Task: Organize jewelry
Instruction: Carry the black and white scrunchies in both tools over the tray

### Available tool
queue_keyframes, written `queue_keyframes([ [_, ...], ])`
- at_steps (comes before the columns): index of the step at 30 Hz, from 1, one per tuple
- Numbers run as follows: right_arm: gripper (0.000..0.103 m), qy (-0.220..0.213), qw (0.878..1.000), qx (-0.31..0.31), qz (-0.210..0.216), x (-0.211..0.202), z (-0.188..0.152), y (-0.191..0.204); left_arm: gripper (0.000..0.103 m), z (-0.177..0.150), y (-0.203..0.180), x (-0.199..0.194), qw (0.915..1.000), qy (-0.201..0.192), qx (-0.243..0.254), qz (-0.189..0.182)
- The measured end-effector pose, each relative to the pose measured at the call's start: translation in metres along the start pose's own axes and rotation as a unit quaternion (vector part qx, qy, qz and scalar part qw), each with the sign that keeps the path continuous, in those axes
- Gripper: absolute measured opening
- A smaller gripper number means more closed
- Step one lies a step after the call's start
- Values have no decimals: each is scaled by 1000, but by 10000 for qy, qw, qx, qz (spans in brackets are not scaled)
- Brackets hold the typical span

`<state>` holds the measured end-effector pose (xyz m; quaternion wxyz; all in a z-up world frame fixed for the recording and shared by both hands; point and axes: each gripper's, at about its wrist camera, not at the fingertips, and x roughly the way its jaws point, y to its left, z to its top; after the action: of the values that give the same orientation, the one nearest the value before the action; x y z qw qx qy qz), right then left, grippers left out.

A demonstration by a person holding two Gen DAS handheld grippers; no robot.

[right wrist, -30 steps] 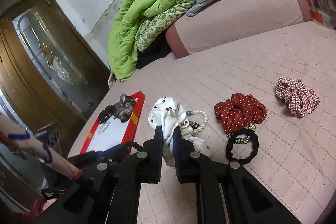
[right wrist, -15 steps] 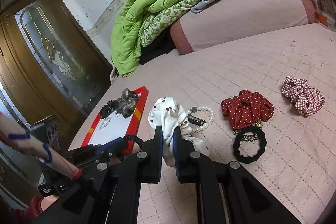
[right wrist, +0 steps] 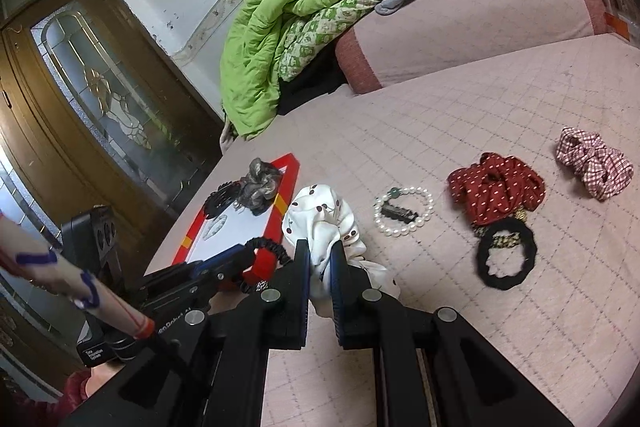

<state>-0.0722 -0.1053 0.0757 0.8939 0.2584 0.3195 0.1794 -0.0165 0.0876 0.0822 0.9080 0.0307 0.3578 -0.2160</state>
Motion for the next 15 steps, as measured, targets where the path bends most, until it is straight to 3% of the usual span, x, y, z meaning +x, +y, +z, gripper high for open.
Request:
queue_keyframes([
  [15,11,183,9992,-267,241,22,1,52,8,6,53,-31,9983,-327,-460,144],
])
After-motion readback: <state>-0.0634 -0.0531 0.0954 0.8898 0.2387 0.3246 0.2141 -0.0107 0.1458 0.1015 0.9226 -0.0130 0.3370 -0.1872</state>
